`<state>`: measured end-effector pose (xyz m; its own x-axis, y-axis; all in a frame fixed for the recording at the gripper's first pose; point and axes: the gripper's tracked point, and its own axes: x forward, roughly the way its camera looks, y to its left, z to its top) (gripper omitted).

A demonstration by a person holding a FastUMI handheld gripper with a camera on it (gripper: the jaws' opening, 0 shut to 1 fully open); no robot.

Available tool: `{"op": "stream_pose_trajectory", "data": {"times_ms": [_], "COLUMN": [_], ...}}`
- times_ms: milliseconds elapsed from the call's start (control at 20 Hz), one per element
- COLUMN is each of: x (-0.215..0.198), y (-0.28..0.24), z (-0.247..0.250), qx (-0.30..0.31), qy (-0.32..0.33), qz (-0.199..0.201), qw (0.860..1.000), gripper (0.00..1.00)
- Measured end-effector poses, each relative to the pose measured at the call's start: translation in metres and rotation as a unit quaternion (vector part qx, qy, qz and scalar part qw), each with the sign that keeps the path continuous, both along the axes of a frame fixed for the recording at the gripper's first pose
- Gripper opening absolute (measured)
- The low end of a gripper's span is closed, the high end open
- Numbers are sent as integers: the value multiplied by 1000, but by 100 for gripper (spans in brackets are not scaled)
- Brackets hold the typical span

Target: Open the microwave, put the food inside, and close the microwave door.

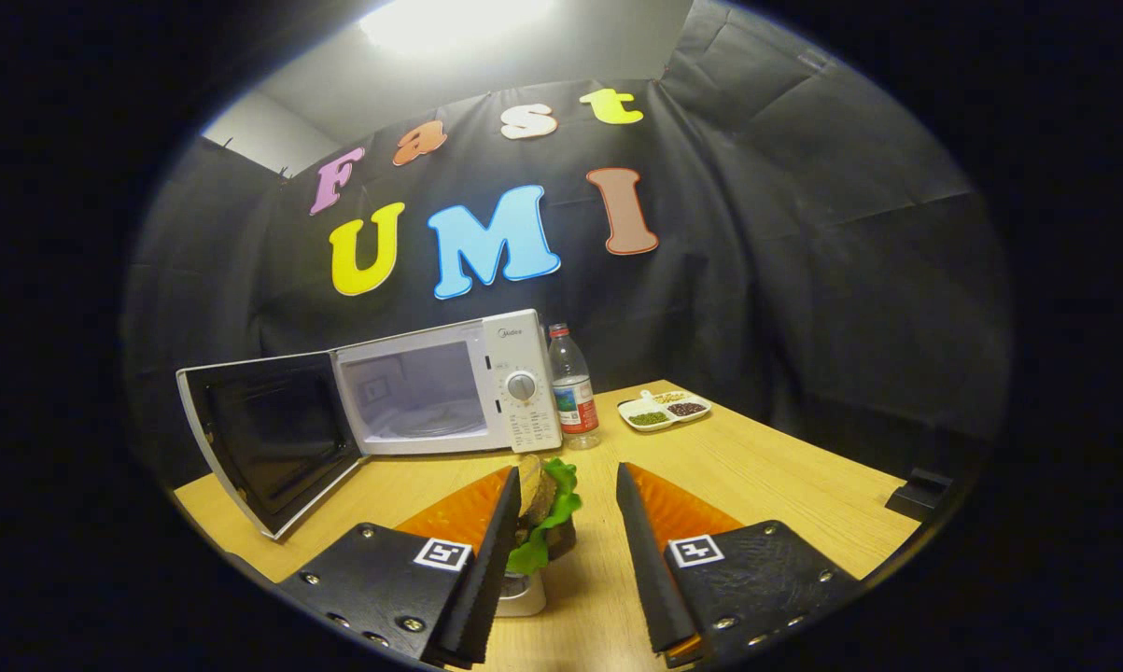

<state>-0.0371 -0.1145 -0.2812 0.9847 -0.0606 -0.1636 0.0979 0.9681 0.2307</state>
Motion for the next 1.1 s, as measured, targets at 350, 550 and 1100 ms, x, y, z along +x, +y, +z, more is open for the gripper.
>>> {"op": "stream_pose_trajectory", "data": {"times_ms": [350,550,1100], "x": [7,12,25], "y": [15,37,82], "z": [-34,-30,-24], "qx": [115,124,119], "qy": [61,63,62], "qz": [7,47,122], "qw": [992,989,983], "gripper": [78,77,38]}}
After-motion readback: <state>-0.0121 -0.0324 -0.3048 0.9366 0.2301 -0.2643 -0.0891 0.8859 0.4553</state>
